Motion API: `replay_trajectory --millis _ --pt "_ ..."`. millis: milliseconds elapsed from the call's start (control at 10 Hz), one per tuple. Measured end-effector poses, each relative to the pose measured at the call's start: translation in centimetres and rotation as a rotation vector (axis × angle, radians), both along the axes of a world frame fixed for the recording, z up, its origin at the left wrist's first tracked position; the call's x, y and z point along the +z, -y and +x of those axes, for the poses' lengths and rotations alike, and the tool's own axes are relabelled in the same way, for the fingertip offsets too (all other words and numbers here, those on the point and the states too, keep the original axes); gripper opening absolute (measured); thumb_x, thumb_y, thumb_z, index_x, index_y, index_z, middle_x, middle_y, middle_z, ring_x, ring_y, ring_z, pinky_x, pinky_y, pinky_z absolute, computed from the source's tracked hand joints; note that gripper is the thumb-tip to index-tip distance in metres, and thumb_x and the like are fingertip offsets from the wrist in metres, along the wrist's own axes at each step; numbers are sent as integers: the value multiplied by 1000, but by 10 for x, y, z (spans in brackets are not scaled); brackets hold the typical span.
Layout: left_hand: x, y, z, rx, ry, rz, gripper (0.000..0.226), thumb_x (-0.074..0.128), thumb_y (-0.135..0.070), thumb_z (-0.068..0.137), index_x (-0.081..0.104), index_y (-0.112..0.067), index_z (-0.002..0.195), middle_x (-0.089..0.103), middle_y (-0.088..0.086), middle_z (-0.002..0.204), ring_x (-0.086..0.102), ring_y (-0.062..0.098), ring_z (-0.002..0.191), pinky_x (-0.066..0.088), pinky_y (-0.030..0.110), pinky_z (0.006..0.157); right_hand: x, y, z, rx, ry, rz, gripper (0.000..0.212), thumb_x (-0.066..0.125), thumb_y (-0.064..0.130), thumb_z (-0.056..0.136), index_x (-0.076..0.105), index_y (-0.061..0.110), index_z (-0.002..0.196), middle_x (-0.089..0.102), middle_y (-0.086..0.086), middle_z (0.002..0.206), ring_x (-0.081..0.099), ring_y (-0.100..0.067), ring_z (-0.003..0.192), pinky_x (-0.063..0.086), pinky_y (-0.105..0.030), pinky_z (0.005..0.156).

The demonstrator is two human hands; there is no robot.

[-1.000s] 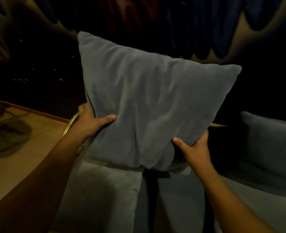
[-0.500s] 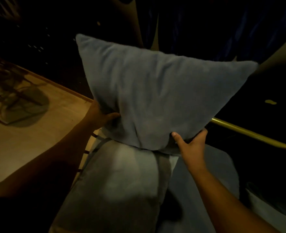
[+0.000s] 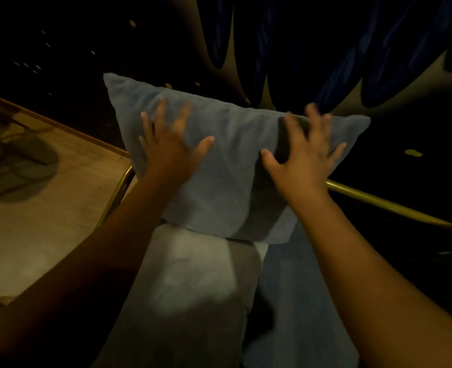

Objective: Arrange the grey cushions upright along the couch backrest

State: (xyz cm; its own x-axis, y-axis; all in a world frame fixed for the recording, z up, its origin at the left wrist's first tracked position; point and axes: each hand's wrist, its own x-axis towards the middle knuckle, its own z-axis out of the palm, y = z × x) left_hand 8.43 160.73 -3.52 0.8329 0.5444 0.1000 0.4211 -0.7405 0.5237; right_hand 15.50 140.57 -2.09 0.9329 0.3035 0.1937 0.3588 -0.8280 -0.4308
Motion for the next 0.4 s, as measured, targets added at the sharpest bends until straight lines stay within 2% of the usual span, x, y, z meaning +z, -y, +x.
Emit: replay_trajectory --millis 100,200,300,400 --pt "-8 18 17 21 -128 -23 74 52 -64 80 24 -41 144 1 3 161 -12 41 144 5 65 110 -13 -10 -6 5 -152 -119 70 55 44 84 27 31 146 20 2 159 1 -24 148 -5 -65 112" --pt "-28 15 1 -38 -250 -24 74 48 -68 80 18 -46 144 -4 -2 161 -15 40 143 5 68 109 -27 -1 -19 62 -236 -191 72 55 46 85 22 31 148 16 3 160 0 -23 148 -4 -63 113" --pt "-15 17 -7 -25 -267 -68 74 52 -62 81 18 -44 145 -5 -2 161 -11 41 144 8 64 110 -9 18 -25 130 -284 -133 72 58 41 86 24 29 148 14 2 161 2 -23 148 -2 -58 115" --pt "-3 26 -18 -146 -192 -41 62 52 -53 83 38 -29 138 21 11 156 17 44 141 17 56 115 8 46 -42 109 -307 85 62 63 27 87 38 19 143 26 -7 156 22 -27 144 18 -43 117"
